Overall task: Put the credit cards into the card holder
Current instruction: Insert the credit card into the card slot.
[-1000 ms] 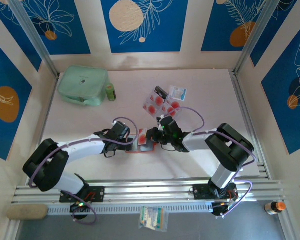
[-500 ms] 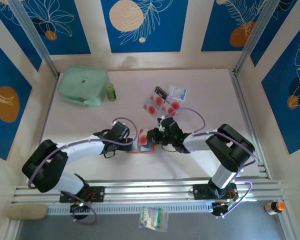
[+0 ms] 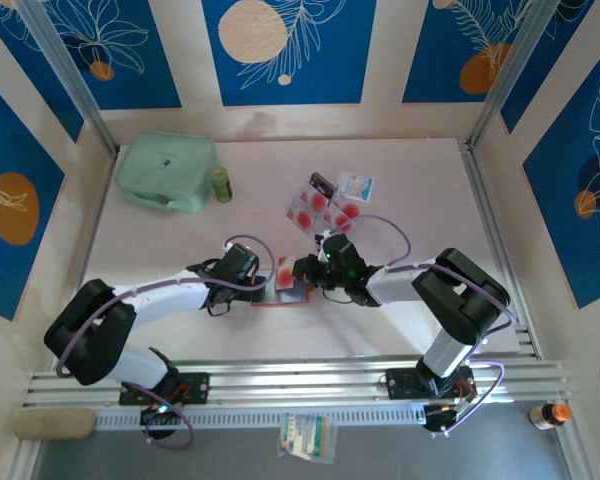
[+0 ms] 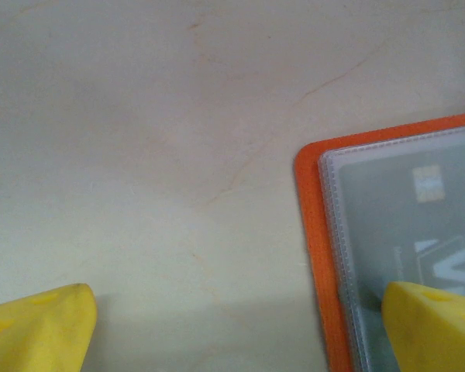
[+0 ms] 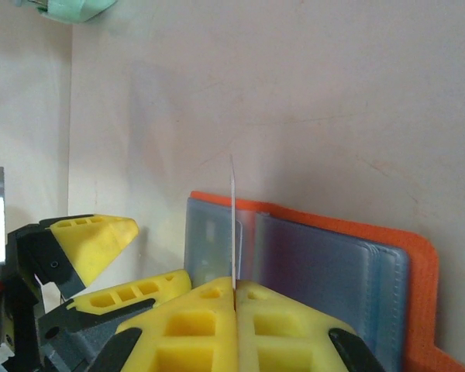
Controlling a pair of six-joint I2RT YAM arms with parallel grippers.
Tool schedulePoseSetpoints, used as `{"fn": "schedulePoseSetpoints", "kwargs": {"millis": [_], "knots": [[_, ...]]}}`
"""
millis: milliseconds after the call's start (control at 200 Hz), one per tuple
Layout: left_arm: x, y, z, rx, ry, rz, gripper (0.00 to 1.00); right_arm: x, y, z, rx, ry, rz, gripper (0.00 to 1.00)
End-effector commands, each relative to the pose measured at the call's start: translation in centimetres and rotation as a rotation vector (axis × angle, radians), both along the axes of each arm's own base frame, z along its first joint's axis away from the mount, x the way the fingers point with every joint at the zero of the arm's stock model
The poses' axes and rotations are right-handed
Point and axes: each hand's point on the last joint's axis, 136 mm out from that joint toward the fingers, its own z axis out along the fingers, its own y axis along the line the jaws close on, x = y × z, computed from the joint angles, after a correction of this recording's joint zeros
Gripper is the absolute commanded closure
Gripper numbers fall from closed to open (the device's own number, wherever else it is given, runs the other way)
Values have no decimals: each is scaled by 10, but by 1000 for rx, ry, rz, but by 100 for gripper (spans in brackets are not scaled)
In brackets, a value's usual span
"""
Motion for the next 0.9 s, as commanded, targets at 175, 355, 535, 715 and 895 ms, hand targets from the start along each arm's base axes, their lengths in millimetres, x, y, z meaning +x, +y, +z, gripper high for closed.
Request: {"fn": "schedulePoseSetpoints", "kwargs": {"millis": [175,355,535,715,895], "knots": [[-6,9,-2,13,14,24,6,0,9,-3,16,3,14,100],[-6,9,-1,13,12,23,6,-2,7,-10,3,13,9,100],[-6,10,-2,13,13,25,6,-5,7,-15,0,23,16,100],[-5,9,-2,11,12,24,6,-9,8,-20,-4,31,25,100],[-5,9,-2,12,12,23,6,-12,9,-23,-1,39,30,100]]}}
